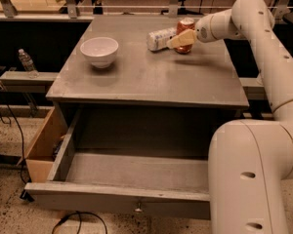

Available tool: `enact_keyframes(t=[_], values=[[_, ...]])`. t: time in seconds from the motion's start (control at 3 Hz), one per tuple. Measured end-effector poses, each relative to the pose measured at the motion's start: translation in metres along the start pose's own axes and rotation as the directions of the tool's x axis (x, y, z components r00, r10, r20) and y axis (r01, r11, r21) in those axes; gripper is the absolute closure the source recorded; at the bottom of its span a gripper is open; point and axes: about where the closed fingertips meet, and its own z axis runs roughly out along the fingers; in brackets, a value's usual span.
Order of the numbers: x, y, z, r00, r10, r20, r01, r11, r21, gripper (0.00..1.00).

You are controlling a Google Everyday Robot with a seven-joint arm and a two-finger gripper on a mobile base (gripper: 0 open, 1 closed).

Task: Move coke can near blue plastic bottle

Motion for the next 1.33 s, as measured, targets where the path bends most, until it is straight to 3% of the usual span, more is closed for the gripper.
enact_keyframes(t=[0.67,1.33], values=[[0.013,0.003,-0.011,1.000,0.001,-0.001,-0.001,0.9996,-0.028,0.00],[0.046,0.005,-0.053,1.000,0.004,-0.029,-0.004,1.0000,0.000,0.00]])
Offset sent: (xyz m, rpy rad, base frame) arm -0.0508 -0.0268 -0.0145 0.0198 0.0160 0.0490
